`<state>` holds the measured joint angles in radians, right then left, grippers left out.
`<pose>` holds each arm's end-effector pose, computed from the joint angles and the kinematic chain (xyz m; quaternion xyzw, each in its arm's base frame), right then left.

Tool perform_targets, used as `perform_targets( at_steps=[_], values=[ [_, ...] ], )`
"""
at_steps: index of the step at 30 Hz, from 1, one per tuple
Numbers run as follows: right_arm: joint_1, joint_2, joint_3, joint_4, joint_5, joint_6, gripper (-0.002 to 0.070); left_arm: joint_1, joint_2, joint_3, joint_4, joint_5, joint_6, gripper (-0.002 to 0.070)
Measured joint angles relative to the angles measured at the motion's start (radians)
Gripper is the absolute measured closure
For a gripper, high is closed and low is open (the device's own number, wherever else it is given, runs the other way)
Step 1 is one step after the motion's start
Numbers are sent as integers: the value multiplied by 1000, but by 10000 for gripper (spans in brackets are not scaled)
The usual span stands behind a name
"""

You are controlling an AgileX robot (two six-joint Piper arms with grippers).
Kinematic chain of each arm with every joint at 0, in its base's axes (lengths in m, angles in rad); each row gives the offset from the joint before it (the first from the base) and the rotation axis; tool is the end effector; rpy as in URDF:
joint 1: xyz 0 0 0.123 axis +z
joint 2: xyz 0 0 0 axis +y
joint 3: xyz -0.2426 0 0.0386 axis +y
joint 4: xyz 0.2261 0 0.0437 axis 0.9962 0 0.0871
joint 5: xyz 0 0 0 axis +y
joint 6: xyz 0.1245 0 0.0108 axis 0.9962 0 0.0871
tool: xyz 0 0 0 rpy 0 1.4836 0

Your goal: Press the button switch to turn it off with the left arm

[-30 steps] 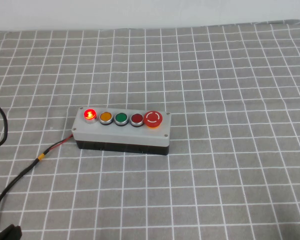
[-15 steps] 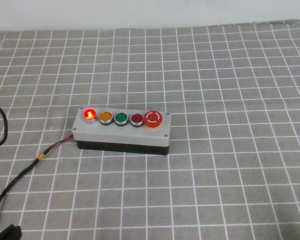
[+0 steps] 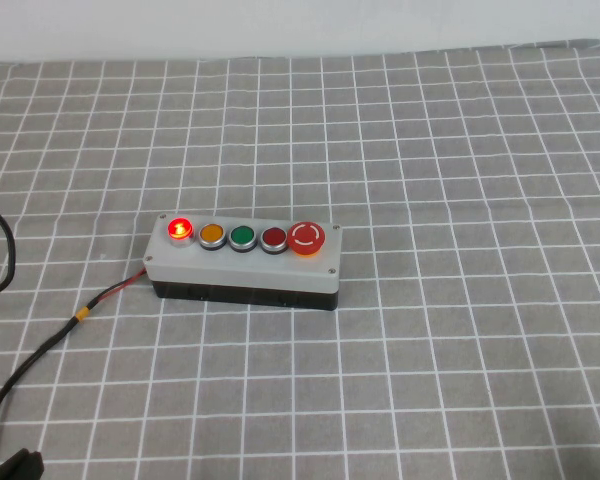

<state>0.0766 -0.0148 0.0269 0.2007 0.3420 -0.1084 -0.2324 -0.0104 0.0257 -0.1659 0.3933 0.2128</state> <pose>0.1030 0.0163 0.1668 -0.0187 0.7926 0.0744 0.6049 0.0977 -0.0313 0.1604 0.1360 0.7980 -0.0762 0.5821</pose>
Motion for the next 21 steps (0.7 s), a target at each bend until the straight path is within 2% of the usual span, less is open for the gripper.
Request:
perform_targets(
  at_steps=[15,17,21],
  values=[
    [0,0,0,0,0,0,694,0,0,0,-13,-7,-21,678],
    [0,0,0,0,0,0,694,0,0,0,-56,-28,-63,678],
    [0,0,0,0,0,0,694,0,0,0,-243,-131,-164,678]
  ],
)
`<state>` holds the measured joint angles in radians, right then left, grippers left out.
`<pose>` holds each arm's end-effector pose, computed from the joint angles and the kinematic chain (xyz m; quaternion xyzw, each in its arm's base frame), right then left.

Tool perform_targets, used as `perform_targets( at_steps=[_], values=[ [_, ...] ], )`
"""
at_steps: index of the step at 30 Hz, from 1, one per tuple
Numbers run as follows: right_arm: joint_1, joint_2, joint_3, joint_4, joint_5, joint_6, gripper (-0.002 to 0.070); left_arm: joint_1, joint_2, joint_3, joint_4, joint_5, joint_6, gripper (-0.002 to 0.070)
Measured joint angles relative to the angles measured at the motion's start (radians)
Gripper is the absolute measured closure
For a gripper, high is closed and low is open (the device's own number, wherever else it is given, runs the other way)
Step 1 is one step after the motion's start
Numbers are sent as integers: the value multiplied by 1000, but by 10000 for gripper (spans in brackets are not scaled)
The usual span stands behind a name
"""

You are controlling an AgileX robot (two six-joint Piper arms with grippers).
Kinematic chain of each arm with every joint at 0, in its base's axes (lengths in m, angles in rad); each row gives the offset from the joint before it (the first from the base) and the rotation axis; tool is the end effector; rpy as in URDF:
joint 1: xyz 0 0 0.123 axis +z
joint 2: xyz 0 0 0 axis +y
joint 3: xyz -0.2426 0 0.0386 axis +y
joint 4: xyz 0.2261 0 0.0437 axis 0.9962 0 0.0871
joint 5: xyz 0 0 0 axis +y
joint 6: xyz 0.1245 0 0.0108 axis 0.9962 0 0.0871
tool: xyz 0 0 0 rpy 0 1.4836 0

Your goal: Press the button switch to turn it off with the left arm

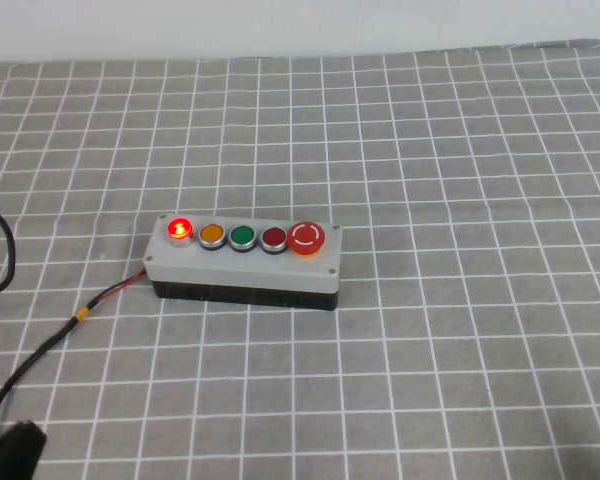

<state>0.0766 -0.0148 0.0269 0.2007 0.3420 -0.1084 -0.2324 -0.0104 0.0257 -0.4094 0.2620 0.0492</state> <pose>0.1030 0.0163 0.1668 -0.0187 0.7926 0.0744 0.6049 0.1004 -0.0370 0.1783 -0.0107 0.7640 -0.2220 0.6057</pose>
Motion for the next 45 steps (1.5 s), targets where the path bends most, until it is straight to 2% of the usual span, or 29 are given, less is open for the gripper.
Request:
perform_targets(
  at_steps=[4,8,12,17,24,28,35,45],
  values=[
    [0,0,0,0,0,0,694,0,0,0,-174,-95,-49,678],
    [0,0,0,0,0,0,694,0,0,0,-228,-158,-49,678],
    [0,0,0,0,0,0,694,0,37,-65,-256,-113,-49,678],
    [0,0,0,0,0,0,694,0,244,-307,-156,99,-29,678],
    [0,0,0,0,0,0,694,0,639,-683,171,508,-18,678],
    [0,0,0,0,0,0,694,0,868,-888,234,667,13,678],
    [0,0,0,0,0,0,694,0,1225,-1124,177,686,148,678],
    [0,0,0,0,0,0,694,0,1573,-1307,153,683,222,678]
  ],
)
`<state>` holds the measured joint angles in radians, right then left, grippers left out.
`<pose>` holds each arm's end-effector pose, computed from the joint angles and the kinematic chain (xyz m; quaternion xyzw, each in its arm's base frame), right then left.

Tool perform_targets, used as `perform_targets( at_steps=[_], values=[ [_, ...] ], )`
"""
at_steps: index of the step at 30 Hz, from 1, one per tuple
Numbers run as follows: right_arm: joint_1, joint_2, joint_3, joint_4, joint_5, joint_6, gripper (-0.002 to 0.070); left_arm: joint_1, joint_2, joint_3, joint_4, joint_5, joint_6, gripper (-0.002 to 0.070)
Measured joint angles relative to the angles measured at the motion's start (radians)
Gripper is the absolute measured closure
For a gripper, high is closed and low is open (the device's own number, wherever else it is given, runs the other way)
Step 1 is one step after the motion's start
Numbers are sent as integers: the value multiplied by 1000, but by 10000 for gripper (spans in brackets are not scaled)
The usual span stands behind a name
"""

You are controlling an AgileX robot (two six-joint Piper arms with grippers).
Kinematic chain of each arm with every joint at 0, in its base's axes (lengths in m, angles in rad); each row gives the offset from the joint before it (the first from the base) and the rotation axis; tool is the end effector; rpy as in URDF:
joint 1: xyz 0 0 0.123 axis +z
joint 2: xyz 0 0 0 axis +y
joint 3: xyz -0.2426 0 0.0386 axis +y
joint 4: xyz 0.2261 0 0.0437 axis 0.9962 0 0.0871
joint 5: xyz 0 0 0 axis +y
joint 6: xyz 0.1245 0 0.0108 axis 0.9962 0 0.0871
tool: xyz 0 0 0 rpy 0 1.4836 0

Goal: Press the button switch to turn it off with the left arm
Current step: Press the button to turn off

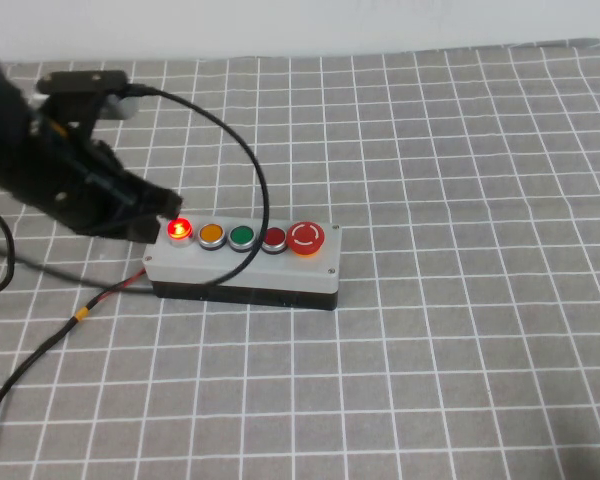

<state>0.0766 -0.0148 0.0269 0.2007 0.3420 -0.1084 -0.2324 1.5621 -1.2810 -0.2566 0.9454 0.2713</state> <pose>0.1030 0.0163 0.1668 -0.0187 0.7926 0.0744 0.6049 0.3042 -0.0984 0.2349 0.1921 0.9509 -0.1132 0.2146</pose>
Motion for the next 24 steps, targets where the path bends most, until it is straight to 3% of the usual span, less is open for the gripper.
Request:
perform_targets(
  at_steps=[11,24],
  values=[
    [0,0,0,0,0,0,694,0,218,-185,-6,35,21,678],
    [0,0,0,0,0,0,694,0,291,-209,-10,32,23,678]
  ],
)
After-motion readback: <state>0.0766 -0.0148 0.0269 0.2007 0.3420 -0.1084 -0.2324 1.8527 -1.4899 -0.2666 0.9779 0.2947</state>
